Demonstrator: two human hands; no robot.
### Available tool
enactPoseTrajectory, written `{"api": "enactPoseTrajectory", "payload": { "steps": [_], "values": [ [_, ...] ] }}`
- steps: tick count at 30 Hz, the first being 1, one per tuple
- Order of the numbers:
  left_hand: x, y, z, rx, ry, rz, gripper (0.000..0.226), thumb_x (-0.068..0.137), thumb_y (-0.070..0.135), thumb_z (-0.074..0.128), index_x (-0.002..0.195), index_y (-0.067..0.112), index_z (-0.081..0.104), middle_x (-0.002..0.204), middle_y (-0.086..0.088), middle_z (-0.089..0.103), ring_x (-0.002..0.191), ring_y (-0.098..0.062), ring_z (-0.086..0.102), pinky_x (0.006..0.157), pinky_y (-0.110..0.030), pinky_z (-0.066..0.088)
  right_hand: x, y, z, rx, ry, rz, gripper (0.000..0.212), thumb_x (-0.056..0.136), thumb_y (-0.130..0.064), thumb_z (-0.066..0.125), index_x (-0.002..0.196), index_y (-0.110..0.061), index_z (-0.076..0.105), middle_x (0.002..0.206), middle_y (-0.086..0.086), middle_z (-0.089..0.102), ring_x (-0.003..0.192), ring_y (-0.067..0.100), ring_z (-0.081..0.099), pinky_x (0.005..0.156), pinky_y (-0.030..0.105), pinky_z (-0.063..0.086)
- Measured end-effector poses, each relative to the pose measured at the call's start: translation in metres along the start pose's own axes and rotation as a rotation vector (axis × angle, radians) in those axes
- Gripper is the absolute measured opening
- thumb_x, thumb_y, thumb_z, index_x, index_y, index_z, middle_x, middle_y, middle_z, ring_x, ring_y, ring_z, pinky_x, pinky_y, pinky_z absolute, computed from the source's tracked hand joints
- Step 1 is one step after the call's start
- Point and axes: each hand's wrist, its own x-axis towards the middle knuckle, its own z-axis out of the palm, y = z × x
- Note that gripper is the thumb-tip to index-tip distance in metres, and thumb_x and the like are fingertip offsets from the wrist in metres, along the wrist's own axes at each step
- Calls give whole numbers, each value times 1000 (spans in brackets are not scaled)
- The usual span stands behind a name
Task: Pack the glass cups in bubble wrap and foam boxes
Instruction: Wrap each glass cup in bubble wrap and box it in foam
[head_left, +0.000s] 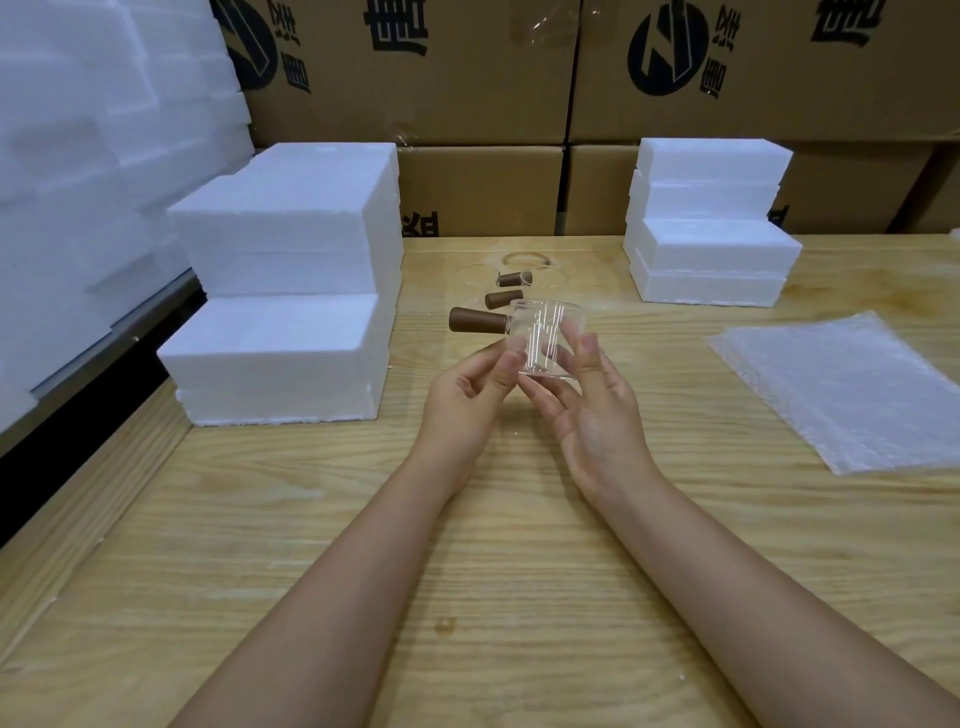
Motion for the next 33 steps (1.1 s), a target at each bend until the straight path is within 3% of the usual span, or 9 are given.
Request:
{"api": "enactPoseTrajectory", "payload": {
  "steps": [3,6,11,15,18,22,26,30,33],
  "values": [
    [0,-1,-1,-27,26,16,43,77,48,70,107,17,68,114,-2,71,115,-14,63,108,-40,42,2,3,-2,-144,52,-82,35,81,-43,57,111,-29,64,107,-1,60,98,10,61,80,25,54],
    [1,1,-1,-51,56,29,36,71,35,70,103,19,66,106,4,74,109,-16,66,101,-35,49,3,4,-3,-230,107,-189,18,88,-34,61,106,-37,62,102,2,58,89,8,60,79,25,51],
    [0,2,1,-1,98,89,42,60,25,79,99,19,65,97,9,73,94,-6,70,79,-17,53,1,6,-2,-288,58,-210,51,64,-42,74,111,-42,55,107,2,56,93,8,64,89,30,52],
    [-2,3,1,33,94,134,52,52,32,83,100,22,64,101,4,71,97,-10,69,87,-26,55,3,3,-3,-193,46,-133,56,61,-39,74,114,-37,56,109,4,58,96,11,63,92,32,52],
    [-2,5,1,30,103,162,47,61,30,77,103,16,63,101,2,69,95,-7,68,84,-21,53,4,0,-3,-63,29,-59,67,66,-34,72,129,-22,53,104,-1,64,97,14,64,92,32,53],
    [1,9,2,-143,106,-9,52,72,46,57,114,15,56,112,-5,64,104,-17,65,90,-26,53,6,-4,-3,63,-12,10,62,74,-27,66,132,-12,52,94,-3,71,90,15,66,87,34,56],
    [2,11,-3,-246,-55,-225,77,78,56,43,138,8,43,133,-9,57,117,-20,60,101,-31,47,6,-3,-5,118,-54,105,56,75,-27,65,127,-7,54,109,16,63,97,27,64,84,35,57],
    [0,8,4,-296,-227,-255,53,83,52,46,126,22,52,105,-1,63,91,-10,66,89,-28,52,5,2,-6,-3,-84,64,43,79,-35,61,112,-9,59,95,13,66,83,24,68,79,31,58],
    [0,8,7,-332,-190,-253,47,83,46,52,123,21,52,120,-9,61,95,-16,67,95,-34,50,5,3,-6,-251,-11,-60,32,83,-38,59,102,-13,66,89,2,71,87,17,67,79,33,58]
  ]
}}
